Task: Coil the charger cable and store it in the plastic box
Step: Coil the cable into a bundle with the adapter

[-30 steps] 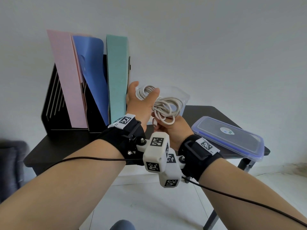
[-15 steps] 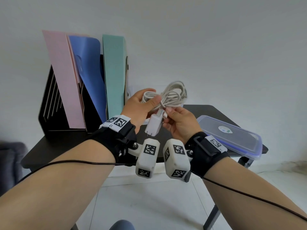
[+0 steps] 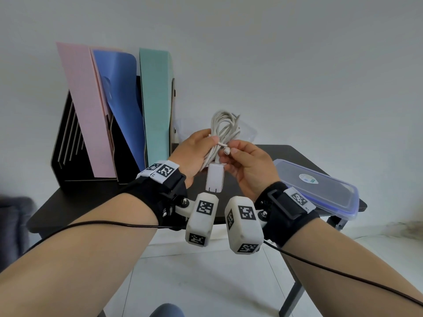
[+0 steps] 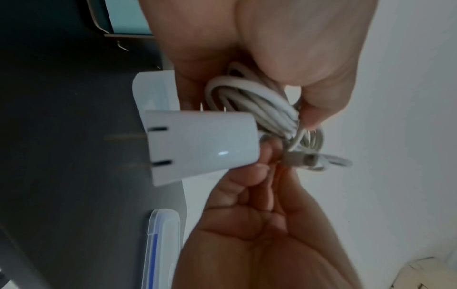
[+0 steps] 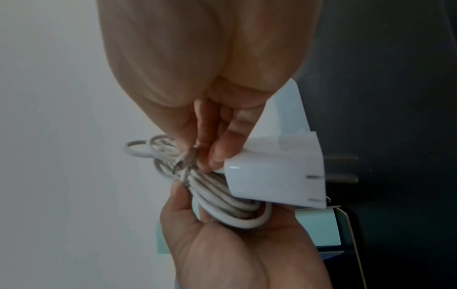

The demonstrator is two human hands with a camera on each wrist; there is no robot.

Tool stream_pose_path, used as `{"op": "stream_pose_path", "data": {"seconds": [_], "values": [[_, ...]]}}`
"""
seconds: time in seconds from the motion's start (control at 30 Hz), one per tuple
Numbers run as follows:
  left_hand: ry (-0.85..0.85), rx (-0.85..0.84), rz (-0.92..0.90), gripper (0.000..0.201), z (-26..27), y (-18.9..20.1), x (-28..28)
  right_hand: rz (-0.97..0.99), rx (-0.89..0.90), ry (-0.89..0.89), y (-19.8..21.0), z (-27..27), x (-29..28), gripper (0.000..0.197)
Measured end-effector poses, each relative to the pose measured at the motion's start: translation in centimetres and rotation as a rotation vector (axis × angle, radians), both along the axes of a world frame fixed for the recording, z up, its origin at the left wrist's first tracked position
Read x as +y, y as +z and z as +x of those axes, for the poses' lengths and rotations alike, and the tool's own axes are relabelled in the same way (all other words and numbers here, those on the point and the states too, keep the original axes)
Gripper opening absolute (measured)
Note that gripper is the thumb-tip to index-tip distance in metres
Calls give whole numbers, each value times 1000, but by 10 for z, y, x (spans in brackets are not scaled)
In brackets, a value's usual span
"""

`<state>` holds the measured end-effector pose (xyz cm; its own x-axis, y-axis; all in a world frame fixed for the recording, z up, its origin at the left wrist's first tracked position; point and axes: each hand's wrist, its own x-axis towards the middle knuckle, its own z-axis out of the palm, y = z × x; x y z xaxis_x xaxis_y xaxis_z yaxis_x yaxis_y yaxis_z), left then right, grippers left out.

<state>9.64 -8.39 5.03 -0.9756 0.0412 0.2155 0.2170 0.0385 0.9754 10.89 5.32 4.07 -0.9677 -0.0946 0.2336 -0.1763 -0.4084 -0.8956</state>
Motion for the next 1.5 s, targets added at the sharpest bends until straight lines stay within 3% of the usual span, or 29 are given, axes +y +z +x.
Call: {"op": "stream_pose_path", "data": {"seconds": [0.03, 0.13, 0.37, 0.5, 0.7, 0.87, 1.03, 1.23, 1.33, 1.4, 1.5], "values": [[2, 5, 18, 20, 2, 1, 0, 23, 16, 7, 1, 1, 0, 22], [23, -24, 103, 29, 4, -1, 1, 197, 98, -50, 7, 4, -1, 18], [-21, -205, 338, 32, 10, -6, 4, 517, 183, -410, 11, 1, -5, 16], [6, -270, 472, 29, 8, -4, 4, 578, 135, -397, 12, -1, -3, 21], [-6, -193, 344, 28, 10, -1, 6, 575, 141, -394, 20, -1, -1, 24], [-31, -178, 338, 25, 12, 1, 6, 481, 198, -370, 17, 5, 0, 12], [-51, -238, 355, 28, 14, -2, 1, 546, 270, -297, 16, 6, 3, 24], [-98, -310, 440, 34, 11, -4, 2, 622, 276, -484, 16, 3, -1, 24], [-153, -301, 385, 34, 12, -4, 3, 646, 269, -573, 15, 0, 0, 28], [-222, -250, 301, 31, 15, -2, 5, 628, 248, -590, 16, -1, -1, 29], [-225, -206, 290, 50, 13, -3, 6, 552, 194, -507, 18, 0, 0, 29]]}}
